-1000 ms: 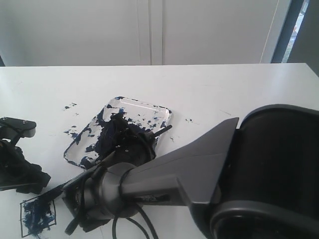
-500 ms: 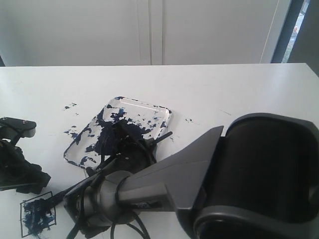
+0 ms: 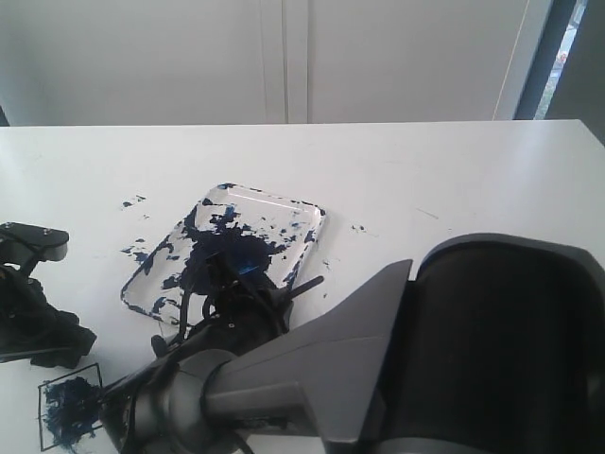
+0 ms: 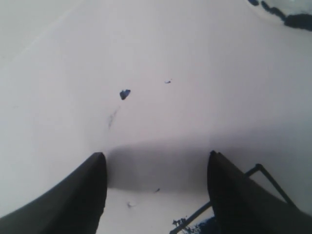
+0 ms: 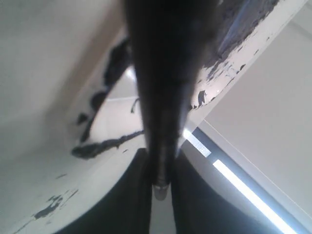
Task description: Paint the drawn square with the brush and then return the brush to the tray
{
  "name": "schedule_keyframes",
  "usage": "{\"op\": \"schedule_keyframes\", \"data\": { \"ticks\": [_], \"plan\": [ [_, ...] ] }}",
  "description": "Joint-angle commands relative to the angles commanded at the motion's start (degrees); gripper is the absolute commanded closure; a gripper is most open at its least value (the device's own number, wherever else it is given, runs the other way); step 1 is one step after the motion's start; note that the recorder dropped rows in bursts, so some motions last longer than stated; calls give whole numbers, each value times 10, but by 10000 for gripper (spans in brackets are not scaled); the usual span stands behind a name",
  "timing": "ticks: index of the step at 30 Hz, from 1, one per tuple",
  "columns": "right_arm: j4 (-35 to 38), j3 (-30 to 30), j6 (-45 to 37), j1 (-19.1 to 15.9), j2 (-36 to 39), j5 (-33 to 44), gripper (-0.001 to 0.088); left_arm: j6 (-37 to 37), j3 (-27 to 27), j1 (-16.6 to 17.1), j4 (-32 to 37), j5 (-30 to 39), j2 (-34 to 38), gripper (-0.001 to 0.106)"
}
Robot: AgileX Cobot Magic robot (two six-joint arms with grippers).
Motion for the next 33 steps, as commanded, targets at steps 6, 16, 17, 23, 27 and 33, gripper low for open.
{"op": "schedule_keyframes", "data": {
  "ticks": [6, 16, 17, 23, 27, 33],
  "plan": [
    [4, 0, 0, 17, 0, 0, 868, 0, 0, 0, 0, 0, 0, 413],
    [18, 3, -1, -10, -3, 0, 868, 0, 0, 0, 0, 0, 0, 413],
    [19, 3, -1, -17, -9, 0, 868, 0, 0, 0, 0, 0, 0, 413],
    [88, 21, -12, -26, -84, 0, 868, -22, 0, 0, 0, -23, -1, 413],
    [119, 57, -29, -26, -105, 0, 868, -35, -4, 0, 0, -31, -1, 413],
    [123, 120, 3, -51, -112, 0, 868, -36, -10, 0, 0, -32, -9, 413]
  ]
}}
